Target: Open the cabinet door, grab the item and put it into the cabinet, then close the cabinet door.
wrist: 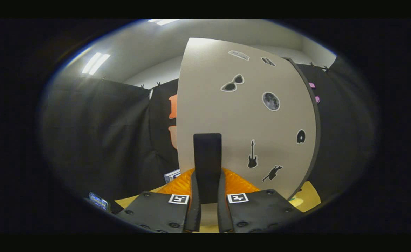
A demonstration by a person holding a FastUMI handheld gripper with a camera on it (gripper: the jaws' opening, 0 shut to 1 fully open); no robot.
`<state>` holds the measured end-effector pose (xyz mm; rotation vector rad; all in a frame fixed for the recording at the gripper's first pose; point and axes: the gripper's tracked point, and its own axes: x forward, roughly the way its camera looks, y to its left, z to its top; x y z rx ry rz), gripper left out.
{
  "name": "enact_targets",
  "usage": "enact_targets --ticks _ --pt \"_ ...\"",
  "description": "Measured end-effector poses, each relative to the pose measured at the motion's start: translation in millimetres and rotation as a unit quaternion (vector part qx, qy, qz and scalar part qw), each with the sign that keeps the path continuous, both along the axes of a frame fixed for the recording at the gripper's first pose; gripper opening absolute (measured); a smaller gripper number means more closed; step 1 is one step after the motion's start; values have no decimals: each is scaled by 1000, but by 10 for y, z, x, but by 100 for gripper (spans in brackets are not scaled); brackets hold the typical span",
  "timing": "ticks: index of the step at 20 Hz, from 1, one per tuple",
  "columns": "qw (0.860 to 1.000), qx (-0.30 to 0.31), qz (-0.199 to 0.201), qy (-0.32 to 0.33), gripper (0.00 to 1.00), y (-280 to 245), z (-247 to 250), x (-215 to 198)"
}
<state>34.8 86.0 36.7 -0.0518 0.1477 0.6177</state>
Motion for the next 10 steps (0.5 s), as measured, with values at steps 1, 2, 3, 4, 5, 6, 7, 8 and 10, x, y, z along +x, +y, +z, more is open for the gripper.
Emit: enact_targets --ticks 1,2,3,4,5,6,7,8,10 --pt "1000 3 5 3 26 -110 28 -76" --pt "1000 8 8 7 26 -188 44 -131" --pt "1000 12 11 9 26 -258 62 -175" --pt "1000 14 11 10 26 -367 70 -205" --pt "1000 15 10 9 26 -496 78 -237" --pt "1000 15 8 7 26 -620 81 -286" --pt "1000 16 5 6 26 -738 99 -324" --pt "1000 17 1 5 26 -854 137 -388" --pt "1000 20 -6 4 26 -1112 218 -461"
